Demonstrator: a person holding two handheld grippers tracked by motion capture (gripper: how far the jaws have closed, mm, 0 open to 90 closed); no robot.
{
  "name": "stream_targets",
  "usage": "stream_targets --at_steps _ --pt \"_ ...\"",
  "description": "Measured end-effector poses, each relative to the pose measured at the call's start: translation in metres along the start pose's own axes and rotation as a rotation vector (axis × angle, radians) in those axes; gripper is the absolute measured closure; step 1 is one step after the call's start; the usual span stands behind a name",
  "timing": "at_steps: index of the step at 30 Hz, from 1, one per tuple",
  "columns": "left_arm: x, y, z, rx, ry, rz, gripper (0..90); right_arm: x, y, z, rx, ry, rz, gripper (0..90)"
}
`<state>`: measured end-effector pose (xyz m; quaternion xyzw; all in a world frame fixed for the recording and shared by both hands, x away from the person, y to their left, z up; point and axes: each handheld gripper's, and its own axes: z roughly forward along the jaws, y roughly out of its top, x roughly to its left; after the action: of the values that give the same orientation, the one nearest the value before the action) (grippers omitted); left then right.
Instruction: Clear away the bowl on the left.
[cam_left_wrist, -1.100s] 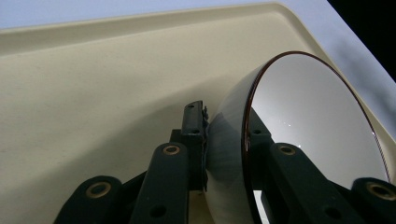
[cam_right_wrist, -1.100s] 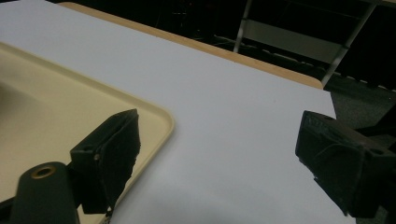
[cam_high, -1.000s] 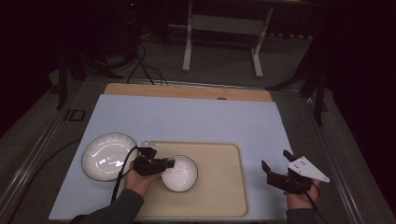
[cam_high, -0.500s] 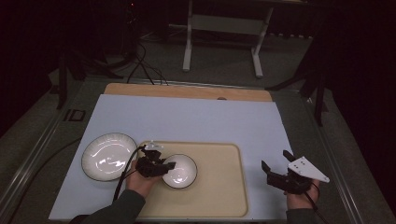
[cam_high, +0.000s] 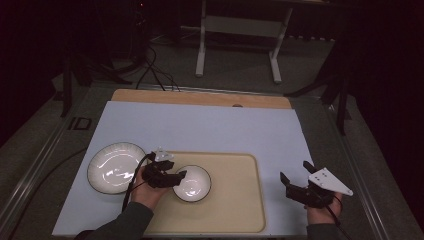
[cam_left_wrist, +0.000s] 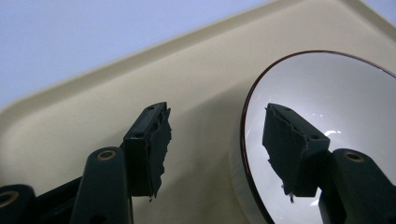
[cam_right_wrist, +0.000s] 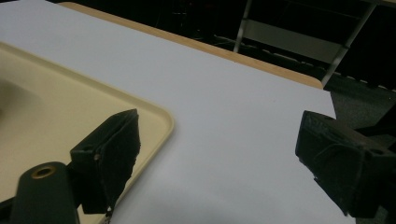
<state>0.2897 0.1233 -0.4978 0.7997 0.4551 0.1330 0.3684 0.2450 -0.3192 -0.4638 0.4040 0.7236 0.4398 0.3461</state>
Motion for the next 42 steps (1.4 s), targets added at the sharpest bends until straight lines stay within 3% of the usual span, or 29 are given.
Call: stream_targets --at_steps 4,8,11,19,24,31,42 --pt "-0.001 0.001 -0.005 -0.024 0.019 0.022 39.2 0.000 0.000 0.000 0.000 0.000 0.000 13.6" --pt "-0.001 0.003 -0.014 -0.082 0.063 0.056 38.1 0.000 0.000 0.000 0.000 0.000 0.001 13.6" --pt "0.000 0.003 -0.017 -0.100 0.070 0.060 38.1 0.000 0.000 0.000 -0.001 0.000 0.001 13.6" --pt "0.012 0.004 -0.032 -0.164 0.087 0.013 36.1 0.000 0.000 -0.001 -0.002 0.000 0.001 13.6" --pt "0.018 0.003 -0.040 -0.186 0.126 0.019 33.4 -0.001 0.000 -0.001 -0.002 -0.001 0.000 13.6" --pt "0.023 0.002 -0.049 -0.220 0.145 0.007 31.4 -0.001 0.000 -0.001 -0.003 -0.001 0.001 13.6" --pt "0.045 -0.006 -0.073 -0.291 0.185 -0.027 31.2 -0.001 0.000 -0.002 -0.008 -0.003 0.006 13.6"
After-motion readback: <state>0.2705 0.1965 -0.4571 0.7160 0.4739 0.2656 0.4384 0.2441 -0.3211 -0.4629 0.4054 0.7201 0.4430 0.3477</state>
